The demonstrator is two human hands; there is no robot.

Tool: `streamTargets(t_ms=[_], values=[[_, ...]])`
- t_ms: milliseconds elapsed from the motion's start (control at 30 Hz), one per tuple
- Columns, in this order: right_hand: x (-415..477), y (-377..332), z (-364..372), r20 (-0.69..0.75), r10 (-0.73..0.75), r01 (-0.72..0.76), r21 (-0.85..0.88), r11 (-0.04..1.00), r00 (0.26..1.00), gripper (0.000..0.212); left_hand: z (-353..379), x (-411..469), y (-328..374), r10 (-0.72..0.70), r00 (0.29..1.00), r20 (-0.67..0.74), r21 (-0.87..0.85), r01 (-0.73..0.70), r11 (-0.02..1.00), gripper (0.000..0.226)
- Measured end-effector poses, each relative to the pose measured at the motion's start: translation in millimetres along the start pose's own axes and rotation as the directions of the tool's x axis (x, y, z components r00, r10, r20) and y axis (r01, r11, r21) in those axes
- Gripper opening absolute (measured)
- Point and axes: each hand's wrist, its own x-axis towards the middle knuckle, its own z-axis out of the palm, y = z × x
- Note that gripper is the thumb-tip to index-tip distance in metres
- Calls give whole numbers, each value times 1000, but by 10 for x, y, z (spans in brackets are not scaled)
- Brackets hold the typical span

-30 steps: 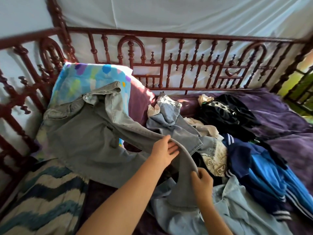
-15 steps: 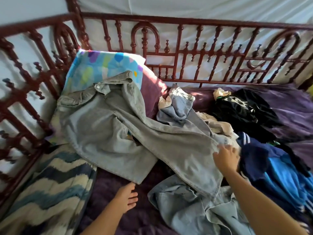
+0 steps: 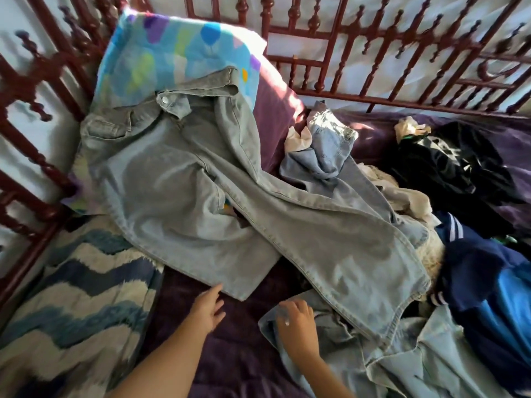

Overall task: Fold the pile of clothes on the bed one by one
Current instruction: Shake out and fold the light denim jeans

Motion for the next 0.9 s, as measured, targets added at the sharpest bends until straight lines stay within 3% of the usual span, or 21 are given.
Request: streamTargets(t_ms=[200, 333, 367, 400, 500, 567, 667, 733, 800, 900], values=[[-53, 144, 78, 1, 157, -156, 141, 978, 988, 29, 220, 100, -52, -87, 991, 105, 44, 82, 996, 42], [-88, 148, 146, 27, 180, -183, 143, 973, 983, 28, 345, 2, 26, 43, 998, 46, 22, -44, 999, 17], [-103, 137, 171, 29, 180, -182, 156, 971, 983, 27, 371, -83, 67, 107, 994, 33, 28, -108, 994, 8], [-124, 119, 196, 30, 178, -181, 176, 968, 983, 25, 370, -191, 107, 216, 976, 17, 70, -216, 974, 14], [-186, 16, 247, 22, 168, -167, 266, 949, 986, 21, 187, -598, 157, 593, 803, 61, 275, -585, 763, 31], [-242, -102, 249, -9, 182, -166, 370, 914, 983, 19, -55, -906, 137, 695, 707, 134, 258, -702, 664, 17], [-375, -272, 236, -87, 143, -74, 536, 841, 986, 33, -436, -1244, 47, 747, 651, 134, 159, -758, 632, 17], [-433, -362, 226, -124, 101, -8, 597, 802, 987, 55, -638, -1366, -35, 719, 682, 130, 68, -730, 680, 21], [-452, -447, 216, -71, 76, -13, 642, 767, 995, 66, -829, -1398, -97, 600, 791, 119, -87, -594, 800, 23], [-511, -515, 256, 95, 52, -101, 644, 758, 994, 65, -1130, -1437, -215, 261, 935, 239, -365, -162, 917, 25]])
